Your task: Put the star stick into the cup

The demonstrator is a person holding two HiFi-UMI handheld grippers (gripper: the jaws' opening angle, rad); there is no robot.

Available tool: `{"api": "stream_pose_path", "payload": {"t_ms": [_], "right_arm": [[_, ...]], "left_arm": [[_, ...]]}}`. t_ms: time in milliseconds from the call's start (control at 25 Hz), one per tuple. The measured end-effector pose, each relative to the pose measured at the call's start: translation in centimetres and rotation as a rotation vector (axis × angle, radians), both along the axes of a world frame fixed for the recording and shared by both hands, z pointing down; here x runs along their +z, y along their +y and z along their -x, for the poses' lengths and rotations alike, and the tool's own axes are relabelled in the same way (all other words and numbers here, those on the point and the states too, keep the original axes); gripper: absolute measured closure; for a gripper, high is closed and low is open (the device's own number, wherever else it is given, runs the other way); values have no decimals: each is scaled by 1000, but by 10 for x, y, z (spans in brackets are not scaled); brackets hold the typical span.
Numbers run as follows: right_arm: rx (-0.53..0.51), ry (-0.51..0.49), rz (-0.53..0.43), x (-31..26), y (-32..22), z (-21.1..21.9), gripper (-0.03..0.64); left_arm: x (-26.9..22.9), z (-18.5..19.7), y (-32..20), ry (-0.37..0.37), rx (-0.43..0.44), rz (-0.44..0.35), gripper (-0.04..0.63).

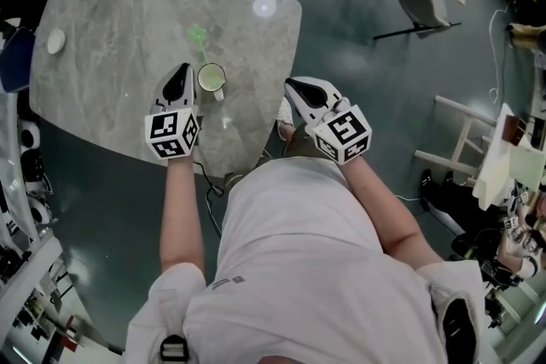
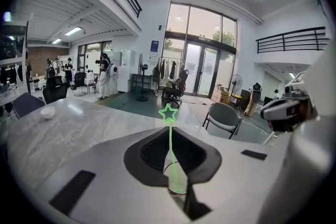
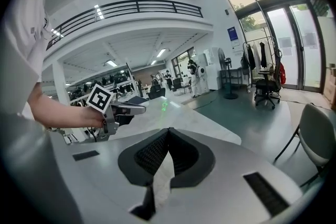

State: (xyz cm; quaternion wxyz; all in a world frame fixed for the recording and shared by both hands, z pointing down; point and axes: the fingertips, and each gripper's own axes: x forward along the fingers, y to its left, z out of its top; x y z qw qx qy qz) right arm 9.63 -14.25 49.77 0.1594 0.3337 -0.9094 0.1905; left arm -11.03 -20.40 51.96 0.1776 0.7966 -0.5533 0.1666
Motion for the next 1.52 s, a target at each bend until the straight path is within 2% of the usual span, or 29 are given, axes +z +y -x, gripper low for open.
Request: {"api": "stream_pose_path", "payload": {"t_ms": [600,1120,1520], "right_arm": [[-242,-80,-62,-43,28,75,607],[-497,-156,-96,-74,70,154,606],[-641,-166,-131,-89,102,191,606]], "left_arm": [[-58,41,103,-3,-137,-81,592],[-79,83,198,-1,-324,-116,593],[-94,101,242,-1,-418,-148,593]]}}
